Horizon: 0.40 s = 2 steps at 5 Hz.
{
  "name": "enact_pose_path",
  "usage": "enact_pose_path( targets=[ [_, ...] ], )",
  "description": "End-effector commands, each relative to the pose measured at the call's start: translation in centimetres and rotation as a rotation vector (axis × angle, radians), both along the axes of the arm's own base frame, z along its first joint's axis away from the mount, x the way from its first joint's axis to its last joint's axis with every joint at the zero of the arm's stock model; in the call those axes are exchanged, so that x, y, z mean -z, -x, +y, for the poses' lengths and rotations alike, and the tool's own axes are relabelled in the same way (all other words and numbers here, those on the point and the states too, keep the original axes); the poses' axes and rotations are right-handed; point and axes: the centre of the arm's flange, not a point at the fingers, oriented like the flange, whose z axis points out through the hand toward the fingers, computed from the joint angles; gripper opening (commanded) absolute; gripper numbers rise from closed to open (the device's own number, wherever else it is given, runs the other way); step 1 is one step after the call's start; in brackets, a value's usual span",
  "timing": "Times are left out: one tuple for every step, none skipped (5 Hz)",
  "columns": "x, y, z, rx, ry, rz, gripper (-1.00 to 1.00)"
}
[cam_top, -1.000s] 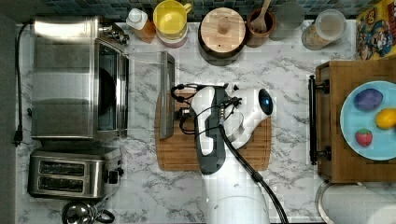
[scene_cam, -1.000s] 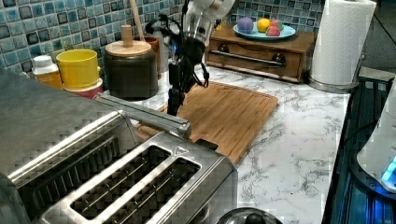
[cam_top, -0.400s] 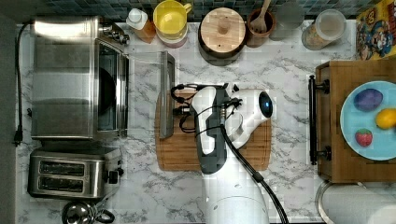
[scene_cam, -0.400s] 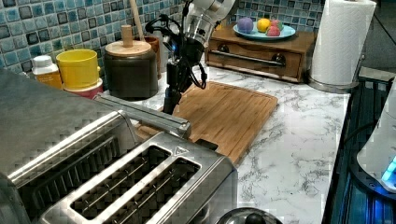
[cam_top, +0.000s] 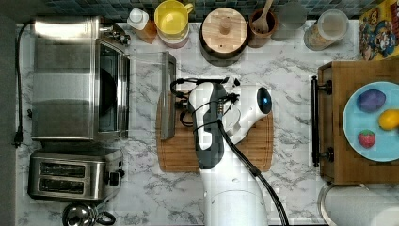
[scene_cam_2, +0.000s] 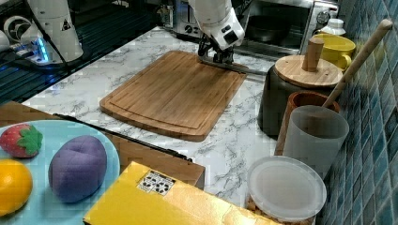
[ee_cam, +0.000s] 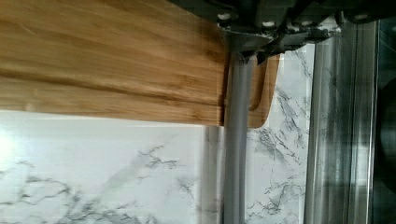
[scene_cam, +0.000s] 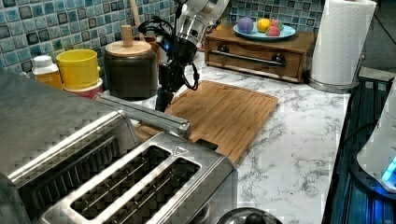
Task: Close the oven.
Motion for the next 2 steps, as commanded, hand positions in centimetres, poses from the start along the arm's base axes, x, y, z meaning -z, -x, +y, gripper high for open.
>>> enact_pose_path(
  targets=[
    [-7.5, -5.8, 4.7, 0.022, -0.11, -0.184, -1.0],
    [-5.6, -6.4, 5.5, 0.037, -0.093, -0.152, -1.0]
  ],
)
